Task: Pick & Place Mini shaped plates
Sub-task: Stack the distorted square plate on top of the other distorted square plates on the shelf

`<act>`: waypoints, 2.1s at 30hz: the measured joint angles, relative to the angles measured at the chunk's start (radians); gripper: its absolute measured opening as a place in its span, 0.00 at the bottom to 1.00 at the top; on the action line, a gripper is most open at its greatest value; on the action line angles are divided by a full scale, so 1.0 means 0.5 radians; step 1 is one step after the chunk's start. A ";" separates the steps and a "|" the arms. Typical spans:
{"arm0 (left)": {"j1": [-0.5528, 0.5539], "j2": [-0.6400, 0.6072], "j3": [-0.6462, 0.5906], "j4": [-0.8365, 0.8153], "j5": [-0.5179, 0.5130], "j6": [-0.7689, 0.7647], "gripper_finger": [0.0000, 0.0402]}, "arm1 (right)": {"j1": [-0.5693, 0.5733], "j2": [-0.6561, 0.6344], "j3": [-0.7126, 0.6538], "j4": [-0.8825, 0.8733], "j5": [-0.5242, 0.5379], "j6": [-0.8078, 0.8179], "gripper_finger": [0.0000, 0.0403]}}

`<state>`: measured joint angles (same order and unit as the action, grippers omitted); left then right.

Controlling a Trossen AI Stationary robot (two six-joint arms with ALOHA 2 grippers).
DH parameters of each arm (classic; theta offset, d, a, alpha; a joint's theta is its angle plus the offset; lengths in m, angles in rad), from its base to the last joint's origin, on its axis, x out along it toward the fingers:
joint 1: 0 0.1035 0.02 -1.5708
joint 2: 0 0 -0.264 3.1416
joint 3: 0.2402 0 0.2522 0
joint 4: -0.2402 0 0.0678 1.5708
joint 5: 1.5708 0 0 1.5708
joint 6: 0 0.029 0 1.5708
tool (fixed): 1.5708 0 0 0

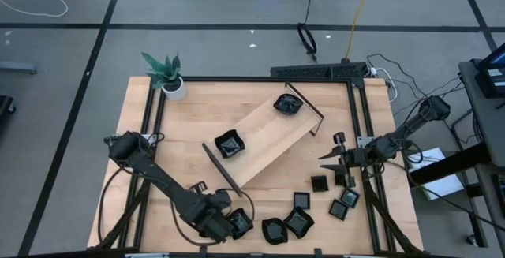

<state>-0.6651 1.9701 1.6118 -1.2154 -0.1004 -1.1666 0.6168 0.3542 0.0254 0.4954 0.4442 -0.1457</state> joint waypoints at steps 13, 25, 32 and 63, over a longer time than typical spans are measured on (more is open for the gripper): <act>0.055 -0.063 -0.306 -0.088 -0.016 -0.058 0.41 | 0.000 0.001 0.000 -0.028 -0.001 -0.011 0.29; 0.046 -0.068 -0.390 -0.027 0.127 0.227 0.51 | 0.000 0.000 0.000 -0.028 -0.001 -0.012 0.29; 0.003 -0.068 -0.389 0.184 0.154 0.396 0.47 | 0.000 0.001 0.000 -0.028 -0.001 -0.010 0.28; 0.002 -0.052 -0.569 0.641 0.151 0.408 0.25 | 0.000 0.000 0.001 -0.034 -0.001 -0.008 0.28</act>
<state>-0.6643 1.9442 1.3273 -0.8948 -0.0248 -0.9628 0.6167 0.3542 0.0257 0.4783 0.4438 -0.1497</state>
